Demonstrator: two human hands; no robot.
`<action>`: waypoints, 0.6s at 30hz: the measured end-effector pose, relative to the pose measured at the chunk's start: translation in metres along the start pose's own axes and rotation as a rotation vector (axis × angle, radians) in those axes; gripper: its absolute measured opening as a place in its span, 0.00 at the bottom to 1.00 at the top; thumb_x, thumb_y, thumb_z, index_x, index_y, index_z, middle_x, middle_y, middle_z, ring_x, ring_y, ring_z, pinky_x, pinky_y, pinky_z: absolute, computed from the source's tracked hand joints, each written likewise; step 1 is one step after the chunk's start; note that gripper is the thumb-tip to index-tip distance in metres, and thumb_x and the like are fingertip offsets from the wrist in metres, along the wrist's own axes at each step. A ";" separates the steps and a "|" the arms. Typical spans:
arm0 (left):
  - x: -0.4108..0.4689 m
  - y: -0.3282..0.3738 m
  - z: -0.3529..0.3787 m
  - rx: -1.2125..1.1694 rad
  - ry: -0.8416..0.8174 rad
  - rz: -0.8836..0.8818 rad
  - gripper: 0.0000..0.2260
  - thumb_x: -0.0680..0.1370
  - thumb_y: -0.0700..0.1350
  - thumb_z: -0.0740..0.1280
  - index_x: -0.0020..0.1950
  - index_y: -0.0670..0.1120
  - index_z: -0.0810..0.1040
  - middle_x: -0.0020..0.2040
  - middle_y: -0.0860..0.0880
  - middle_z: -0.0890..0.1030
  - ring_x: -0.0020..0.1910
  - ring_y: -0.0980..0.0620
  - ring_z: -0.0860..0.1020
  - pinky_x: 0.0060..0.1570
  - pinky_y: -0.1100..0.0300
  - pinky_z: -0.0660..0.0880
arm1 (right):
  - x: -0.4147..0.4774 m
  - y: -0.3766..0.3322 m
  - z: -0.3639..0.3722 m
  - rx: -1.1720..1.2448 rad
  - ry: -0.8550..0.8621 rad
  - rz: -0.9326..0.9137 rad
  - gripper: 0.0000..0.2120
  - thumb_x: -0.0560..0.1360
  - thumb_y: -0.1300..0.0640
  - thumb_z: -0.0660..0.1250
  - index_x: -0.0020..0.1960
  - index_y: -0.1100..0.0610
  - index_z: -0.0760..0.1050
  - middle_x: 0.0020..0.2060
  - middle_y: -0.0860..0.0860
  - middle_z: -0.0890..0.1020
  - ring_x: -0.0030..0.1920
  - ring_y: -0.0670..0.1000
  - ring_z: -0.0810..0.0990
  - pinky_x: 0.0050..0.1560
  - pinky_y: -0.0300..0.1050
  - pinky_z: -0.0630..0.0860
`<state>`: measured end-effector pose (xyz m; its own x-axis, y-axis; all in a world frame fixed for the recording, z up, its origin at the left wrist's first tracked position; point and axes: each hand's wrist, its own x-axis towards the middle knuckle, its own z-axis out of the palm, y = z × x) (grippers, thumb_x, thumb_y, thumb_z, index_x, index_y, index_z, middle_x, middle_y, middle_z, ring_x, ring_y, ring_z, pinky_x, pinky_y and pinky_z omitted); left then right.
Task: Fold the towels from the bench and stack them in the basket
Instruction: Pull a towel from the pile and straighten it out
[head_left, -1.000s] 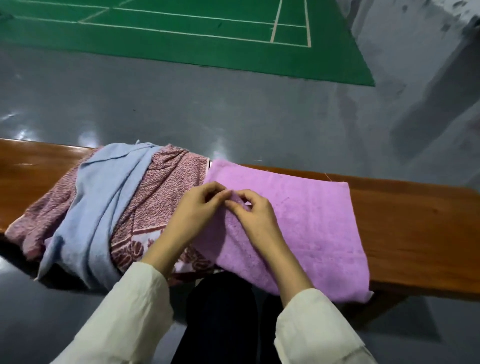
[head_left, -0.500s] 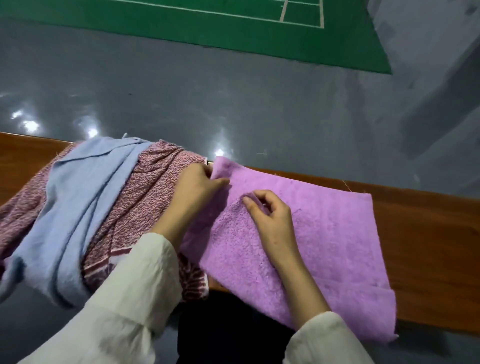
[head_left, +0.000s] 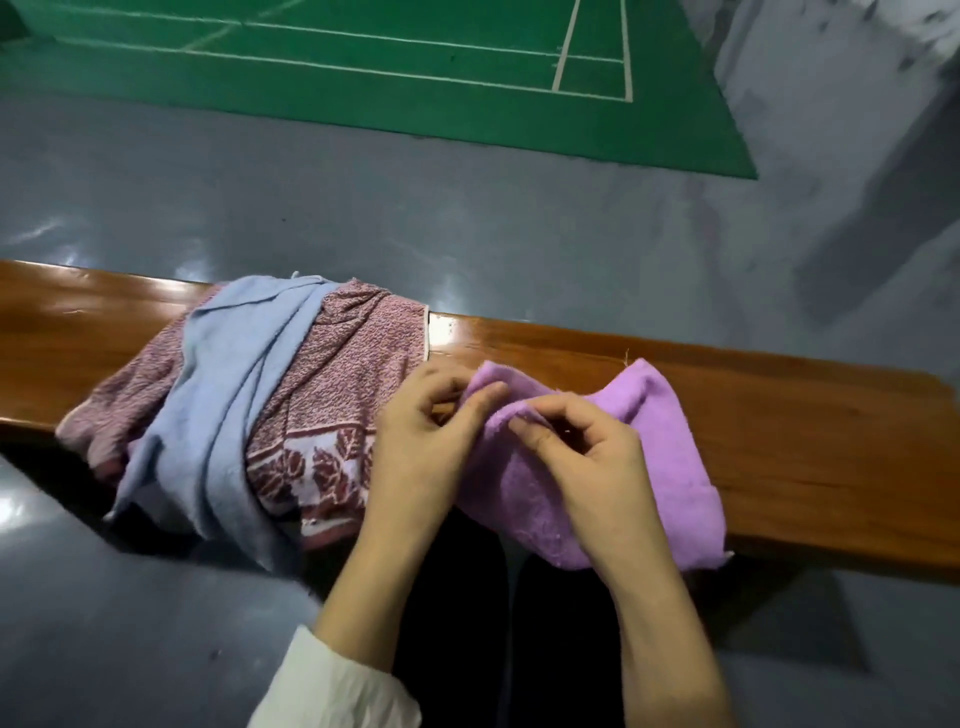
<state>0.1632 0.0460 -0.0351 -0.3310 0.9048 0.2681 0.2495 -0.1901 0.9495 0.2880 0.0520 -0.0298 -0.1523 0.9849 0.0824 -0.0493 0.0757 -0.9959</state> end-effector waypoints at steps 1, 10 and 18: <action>-0.011 0.004 -0.002 -0.024 -0.014 -0.006 0.11 0.72 0.34 0.71 0.40 0.50 0.80 0.37 0.55 0.81 0.38 0.63 0.77 0.41 0.70 0.71 | -0.009 -0.003 0.000 -0.005 -0.001 -0.004 0.07 0.72 0.68 0.69 0.41 0.58 0.81 0.36 0.47 0.84 0.41 0.39 0.80 0.45 0.28 0.72; -0.076 0.029 -0.009 -0.139 -0.058 -0.015 0.08 0.76 0.37 0.68 0.45 0.49 0.81 0.41 0.55 0.84 0.42 0.60 0.80 0.44 0.69 0.74 | -0.057 -0.023 -0.005 -0.029 0.032 -0.037 0.09 0.70 0.68 0.71 0.44 0.56 0.76 0.33 0.44 0.80 0.38 0.39 0.78 0.41 0.29 0.73; -0.090 0.044 -0.011 -0.096 -0.144 0.047 0.06 0.76 0.42 0.66 0.49 0.51 0.82 0.45 0.55 0.84 0.48 0.56 0.82 0.51 0.62 0.76 | -0.075 -0.029 -0.014 -0.062 -0.022 0.003 0.15 0.73 0.69 0.68 0.47 0.49 0.80 0.37 0.39 0.84 0.43 0.35 0.80 0.48 0.28 0.73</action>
<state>0.1938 -0.0487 -0.0152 -0.1851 0.9380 0.2931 0.1716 -0.2628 0.9495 0.3146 -0.0221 -0.0073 -0.1742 0.9815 0.0799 0.0125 0.0833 -0.9964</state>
